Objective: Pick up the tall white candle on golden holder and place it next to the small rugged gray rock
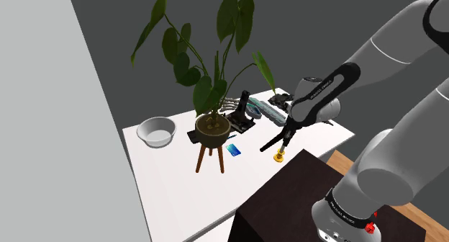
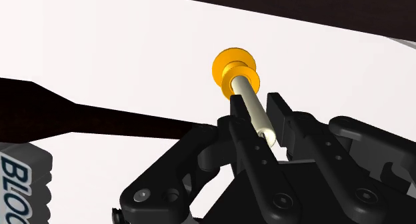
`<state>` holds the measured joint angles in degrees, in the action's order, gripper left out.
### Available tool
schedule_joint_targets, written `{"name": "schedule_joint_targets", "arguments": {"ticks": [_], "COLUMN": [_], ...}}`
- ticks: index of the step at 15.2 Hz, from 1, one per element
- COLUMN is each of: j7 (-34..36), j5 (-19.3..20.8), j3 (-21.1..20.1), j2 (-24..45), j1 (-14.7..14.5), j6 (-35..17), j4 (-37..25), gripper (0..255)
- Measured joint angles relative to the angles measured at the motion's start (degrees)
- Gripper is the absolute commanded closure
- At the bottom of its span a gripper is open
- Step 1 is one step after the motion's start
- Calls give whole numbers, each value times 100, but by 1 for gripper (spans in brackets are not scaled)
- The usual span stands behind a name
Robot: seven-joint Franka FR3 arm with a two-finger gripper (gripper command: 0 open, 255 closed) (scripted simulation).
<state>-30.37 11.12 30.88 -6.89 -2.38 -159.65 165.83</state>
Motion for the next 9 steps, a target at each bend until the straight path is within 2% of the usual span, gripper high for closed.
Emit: {"name": "schedule_joint_targets", "arguments": {"ticks": [4, 9], "j7": [261, 412], "j5": [380, 579], "j3": [-119, -264], "j2": [-522, -1111], "j1": [195, 347], "j6": [513, 1145], "j4": [-11, -66], "gripper": [255, 255]}}
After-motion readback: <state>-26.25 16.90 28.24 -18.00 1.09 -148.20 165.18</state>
